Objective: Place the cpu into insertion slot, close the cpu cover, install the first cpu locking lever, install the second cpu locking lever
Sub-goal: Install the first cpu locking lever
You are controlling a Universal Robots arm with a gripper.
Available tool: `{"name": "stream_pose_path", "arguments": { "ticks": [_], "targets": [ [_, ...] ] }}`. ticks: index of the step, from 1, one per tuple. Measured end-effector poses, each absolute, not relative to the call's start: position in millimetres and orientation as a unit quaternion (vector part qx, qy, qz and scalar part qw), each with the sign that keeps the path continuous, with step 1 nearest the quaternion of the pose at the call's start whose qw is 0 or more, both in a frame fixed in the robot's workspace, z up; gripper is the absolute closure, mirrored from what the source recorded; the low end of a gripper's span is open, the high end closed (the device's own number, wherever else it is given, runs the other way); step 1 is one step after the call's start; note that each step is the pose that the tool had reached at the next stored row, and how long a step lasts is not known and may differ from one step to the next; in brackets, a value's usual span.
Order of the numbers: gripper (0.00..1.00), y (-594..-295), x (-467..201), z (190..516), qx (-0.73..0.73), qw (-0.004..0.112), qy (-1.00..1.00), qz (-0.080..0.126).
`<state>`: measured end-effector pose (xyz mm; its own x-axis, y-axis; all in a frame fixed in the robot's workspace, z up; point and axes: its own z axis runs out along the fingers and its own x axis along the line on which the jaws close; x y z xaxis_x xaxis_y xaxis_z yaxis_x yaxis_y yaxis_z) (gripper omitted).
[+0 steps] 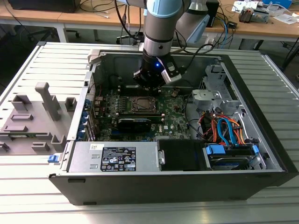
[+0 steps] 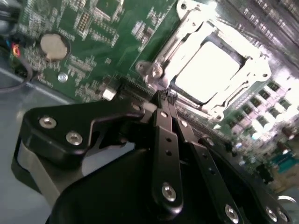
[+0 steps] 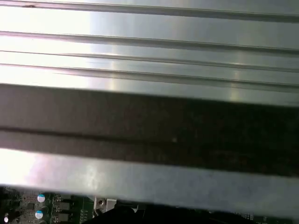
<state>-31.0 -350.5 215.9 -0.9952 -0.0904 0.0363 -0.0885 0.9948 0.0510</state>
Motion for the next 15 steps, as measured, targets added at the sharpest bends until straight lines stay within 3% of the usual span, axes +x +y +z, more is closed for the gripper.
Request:
{"name": "stream_pose_path", "arguments": {
  "ticks": [5, 15],
  "targets": [
    [0.89, -370.1, -31.1, 215.6, 0.045, 0.019, -0.999, -0.025],
    [0.89, -373.8, -31.0, 222.8, 0.045, 0.019, -0.999, -0.025]
  ]
}}
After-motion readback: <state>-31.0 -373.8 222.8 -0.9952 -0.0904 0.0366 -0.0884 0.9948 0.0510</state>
